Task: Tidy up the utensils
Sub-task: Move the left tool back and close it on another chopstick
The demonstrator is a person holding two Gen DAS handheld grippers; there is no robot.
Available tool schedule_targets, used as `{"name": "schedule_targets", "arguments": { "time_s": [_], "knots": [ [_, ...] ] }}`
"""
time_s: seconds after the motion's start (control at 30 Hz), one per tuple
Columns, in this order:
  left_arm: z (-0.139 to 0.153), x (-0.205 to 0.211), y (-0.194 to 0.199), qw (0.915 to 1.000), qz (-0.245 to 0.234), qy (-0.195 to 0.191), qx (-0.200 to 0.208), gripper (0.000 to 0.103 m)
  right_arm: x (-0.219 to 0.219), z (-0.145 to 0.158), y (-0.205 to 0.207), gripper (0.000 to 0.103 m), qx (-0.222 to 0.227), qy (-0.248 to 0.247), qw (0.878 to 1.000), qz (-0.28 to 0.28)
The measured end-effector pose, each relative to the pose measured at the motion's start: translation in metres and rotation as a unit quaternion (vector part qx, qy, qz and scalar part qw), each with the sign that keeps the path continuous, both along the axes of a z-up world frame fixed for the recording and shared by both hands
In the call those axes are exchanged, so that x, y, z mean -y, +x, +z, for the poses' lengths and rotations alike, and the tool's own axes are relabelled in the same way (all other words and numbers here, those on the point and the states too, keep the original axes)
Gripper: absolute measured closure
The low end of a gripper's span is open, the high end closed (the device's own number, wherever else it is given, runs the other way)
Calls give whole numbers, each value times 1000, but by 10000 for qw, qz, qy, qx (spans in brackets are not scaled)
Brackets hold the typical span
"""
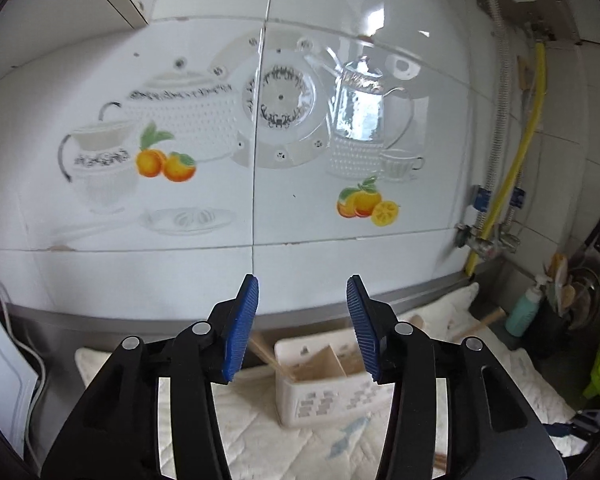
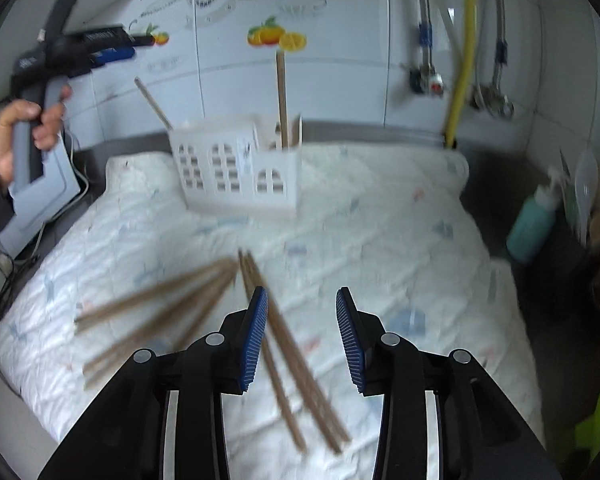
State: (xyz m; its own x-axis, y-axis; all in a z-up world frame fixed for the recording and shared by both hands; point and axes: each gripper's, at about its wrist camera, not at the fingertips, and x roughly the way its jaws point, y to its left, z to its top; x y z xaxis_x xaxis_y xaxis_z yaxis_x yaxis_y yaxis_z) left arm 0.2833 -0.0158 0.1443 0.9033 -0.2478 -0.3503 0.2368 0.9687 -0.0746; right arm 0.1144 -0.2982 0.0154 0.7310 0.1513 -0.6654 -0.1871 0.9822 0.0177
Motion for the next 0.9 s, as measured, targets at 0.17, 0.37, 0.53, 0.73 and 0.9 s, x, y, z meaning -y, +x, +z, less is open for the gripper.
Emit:
{"name": "schedule_targets", "arguments": {
  "time_s": [0.17, 0.37, 0.53, 0.73, 0.9],
  "knots": [
    [-15, -16, -59, 9999, 46, 97, -47, 44, 11, -24, -26, 72, -185, 99, 9997, -118],
    [-61, -35, -124, 9993, -18, 30, -370, 37, 30, -49, -42, 82, -450, 89, 9986, -258],
    [-108, -47, -155, 9960, 44, -139, -882, 35, 33, -62, -35, 87, -612, -90, 9980, -134],
    [-147, -60, -175, 9917, 196, -264, -1243, 35, 32, -70, -19, 89, -754, -124, 9970, 107],
    [-162, -67, -183, 9896, 246, -310, -1383, 35, 25, -70, -10, 92, -786, -283, 9960, 328]
  ]
}}
